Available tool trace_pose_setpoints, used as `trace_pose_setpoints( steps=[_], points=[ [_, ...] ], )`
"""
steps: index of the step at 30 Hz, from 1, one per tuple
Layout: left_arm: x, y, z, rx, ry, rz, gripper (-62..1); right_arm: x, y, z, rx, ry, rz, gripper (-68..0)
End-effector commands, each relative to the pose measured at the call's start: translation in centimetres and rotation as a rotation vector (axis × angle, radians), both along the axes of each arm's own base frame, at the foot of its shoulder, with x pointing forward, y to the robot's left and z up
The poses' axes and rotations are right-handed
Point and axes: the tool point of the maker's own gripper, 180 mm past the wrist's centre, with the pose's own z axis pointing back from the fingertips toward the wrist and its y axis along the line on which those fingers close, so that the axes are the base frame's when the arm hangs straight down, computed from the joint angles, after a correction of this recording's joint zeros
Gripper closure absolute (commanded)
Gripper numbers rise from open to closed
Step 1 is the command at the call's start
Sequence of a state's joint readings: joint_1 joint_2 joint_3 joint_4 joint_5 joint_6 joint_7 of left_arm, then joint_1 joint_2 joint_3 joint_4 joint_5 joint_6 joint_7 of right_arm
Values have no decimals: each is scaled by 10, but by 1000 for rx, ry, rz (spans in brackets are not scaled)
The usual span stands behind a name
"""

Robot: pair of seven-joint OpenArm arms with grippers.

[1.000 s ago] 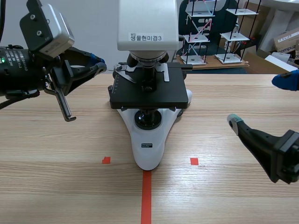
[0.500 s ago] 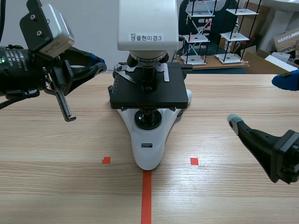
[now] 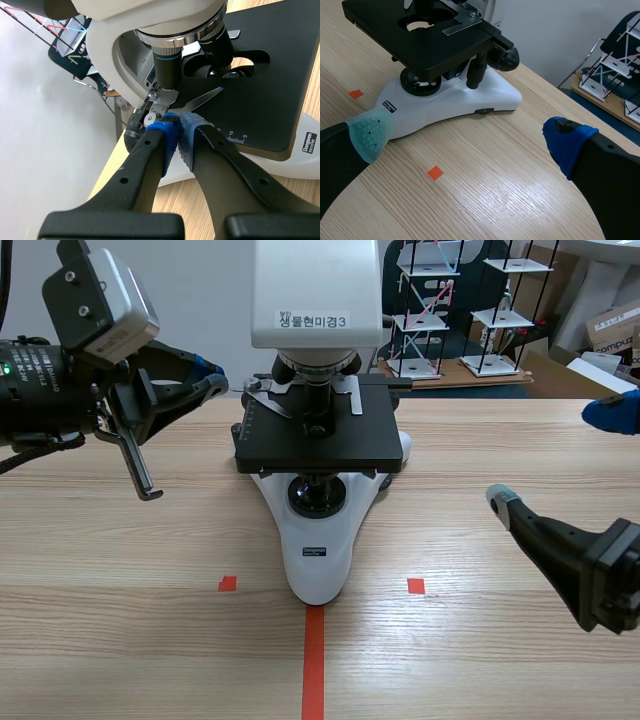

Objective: Return to the home posture

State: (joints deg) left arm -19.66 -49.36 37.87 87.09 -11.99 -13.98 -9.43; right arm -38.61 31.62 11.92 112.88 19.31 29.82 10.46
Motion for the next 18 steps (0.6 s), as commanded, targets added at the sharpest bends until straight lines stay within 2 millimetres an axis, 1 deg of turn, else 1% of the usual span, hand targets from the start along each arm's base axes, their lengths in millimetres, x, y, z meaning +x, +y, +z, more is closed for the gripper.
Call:
trace_pose_setpoints(
  steps=[1, 18],
  points=[
    [-1, -3, 6, -14, -14, -9, -15, 2, 3, 9, 10, -31, 10, -679],
    [-1, -3, 4, 2, -23, -12, -15, 2, 2, 9, 10, -31, 10, -679]
  ],
)
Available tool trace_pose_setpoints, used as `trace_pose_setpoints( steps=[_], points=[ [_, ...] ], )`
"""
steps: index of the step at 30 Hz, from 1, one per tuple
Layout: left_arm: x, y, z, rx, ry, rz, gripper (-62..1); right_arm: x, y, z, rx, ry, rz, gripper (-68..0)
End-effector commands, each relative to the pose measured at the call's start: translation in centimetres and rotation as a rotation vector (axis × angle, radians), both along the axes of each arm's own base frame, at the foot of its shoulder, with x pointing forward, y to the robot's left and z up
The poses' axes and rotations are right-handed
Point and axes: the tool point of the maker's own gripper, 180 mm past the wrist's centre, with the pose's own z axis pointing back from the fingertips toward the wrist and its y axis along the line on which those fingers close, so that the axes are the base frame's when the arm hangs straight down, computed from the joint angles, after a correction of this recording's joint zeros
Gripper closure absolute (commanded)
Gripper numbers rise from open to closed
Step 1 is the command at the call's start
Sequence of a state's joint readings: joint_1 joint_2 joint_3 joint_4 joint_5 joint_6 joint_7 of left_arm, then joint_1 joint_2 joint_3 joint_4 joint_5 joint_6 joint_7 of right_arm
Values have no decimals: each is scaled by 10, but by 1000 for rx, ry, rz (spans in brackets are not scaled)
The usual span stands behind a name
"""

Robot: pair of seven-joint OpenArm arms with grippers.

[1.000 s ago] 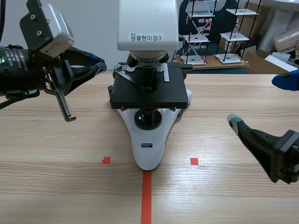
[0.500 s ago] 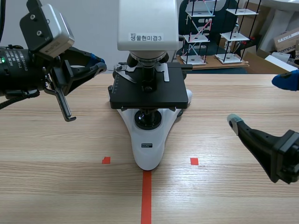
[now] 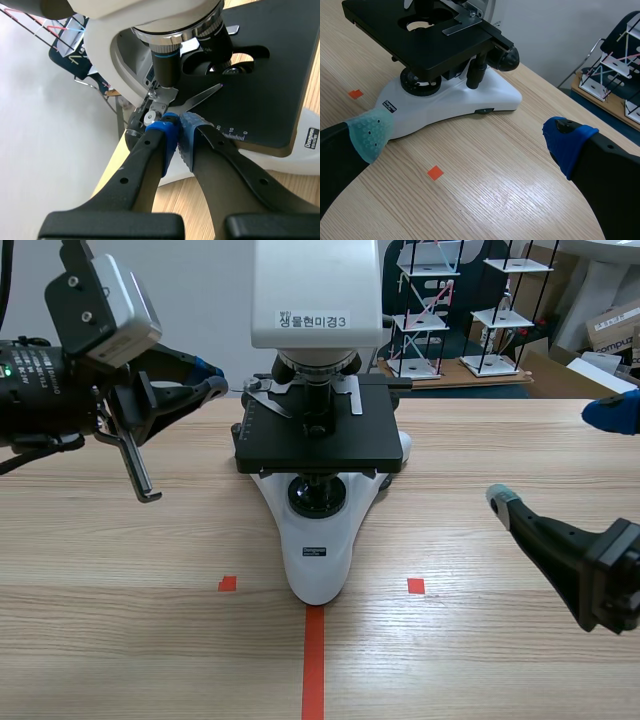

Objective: Return to the home posture

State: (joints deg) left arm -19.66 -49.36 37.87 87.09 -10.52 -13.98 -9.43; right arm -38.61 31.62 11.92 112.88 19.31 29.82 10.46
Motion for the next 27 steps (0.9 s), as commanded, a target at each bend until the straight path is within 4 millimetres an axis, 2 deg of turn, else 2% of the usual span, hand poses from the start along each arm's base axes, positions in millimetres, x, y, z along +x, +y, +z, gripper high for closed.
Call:
trace_pose_setpoints(
  steps=[1, 21, 25, 27],
  points=[
    [-1, -3, 6, -20, -11, -8, -15, 2, 2, 9, 10, -31, 10, -679],
    [-2, -2, 6, -30, -12, -9, -15, 2, 2, 9, 10, -31, 10, -679],
    [-13, 10, 4, -78, -28, 2, -15, 2, 2, 9, 9, -30, 10, -679],
    [-20, 21, 2, -102, -34, 22, -41, 2, 2, 9, 9, -30, 10, -679]
  ],
)
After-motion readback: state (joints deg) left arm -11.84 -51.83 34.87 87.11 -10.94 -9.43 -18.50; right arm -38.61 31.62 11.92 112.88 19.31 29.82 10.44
